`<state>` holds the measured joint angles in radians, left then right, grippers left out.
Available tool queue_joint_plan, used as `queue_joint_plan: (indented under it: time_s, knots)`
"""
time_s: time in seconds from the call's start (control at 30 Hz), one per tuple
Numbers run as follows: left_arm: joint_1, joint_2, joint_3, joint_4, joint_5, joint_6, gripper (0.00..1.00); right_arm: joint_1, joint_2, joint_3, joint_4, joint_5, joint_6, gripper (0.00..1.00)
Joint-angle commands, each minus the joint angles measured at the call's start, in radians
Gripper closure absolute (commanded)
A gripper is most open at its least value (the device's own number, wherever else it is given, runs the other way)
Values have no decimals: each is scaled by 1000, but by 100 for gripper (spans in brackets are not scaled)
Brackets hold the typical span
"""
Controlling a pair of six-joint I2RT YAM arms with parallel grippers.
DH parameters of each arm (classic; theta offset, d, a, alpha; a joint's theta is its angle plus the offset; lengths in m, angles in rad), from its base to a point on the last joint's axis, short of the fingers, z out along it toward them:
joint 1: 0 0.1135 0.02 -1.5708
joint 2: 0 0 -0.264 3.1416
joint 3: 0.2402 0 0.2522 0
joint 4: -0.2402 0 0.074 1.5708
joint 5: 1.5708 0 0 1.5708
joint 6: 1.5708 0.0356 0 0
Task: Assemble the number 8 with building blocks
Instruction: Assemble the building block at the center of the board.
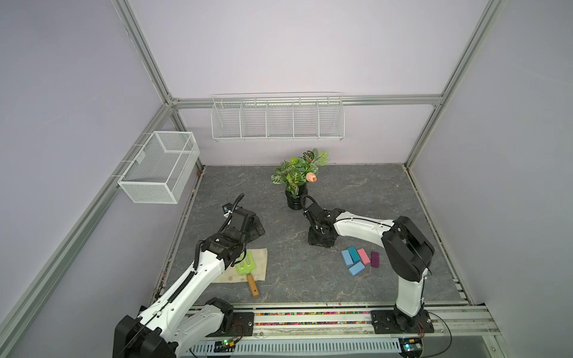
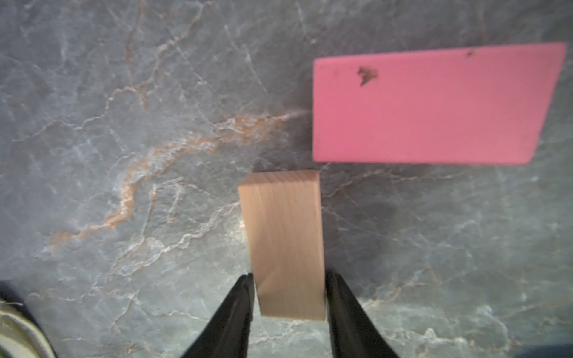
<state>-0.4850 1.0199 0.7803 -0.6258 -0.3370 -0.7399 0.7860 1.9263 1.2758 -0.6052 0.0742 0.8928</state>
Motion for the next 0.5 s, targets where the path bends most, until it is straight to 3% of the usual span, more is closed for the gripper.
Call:
queue_joint_plan:
  time_s: [0.0, 0.2, 0.37, 0.47]
  knots:
    - [-4, -2, -6, 5, -20, -1, 0, -8, 37, -6, 13, -1, 21, 57]
    - [-5, -9, -7, -1, -23, 5, 1, -8, 21, -24, 42, -5, 28, 56]
    - [-4, -10, -7, 0, -23, 6, 0, -8, -2, -40, 56, 9, 22, 43]
    - [-5, -9, -7, 1, -23, 6, 1, -8, -10, -39, 49, 20, 18, 41]
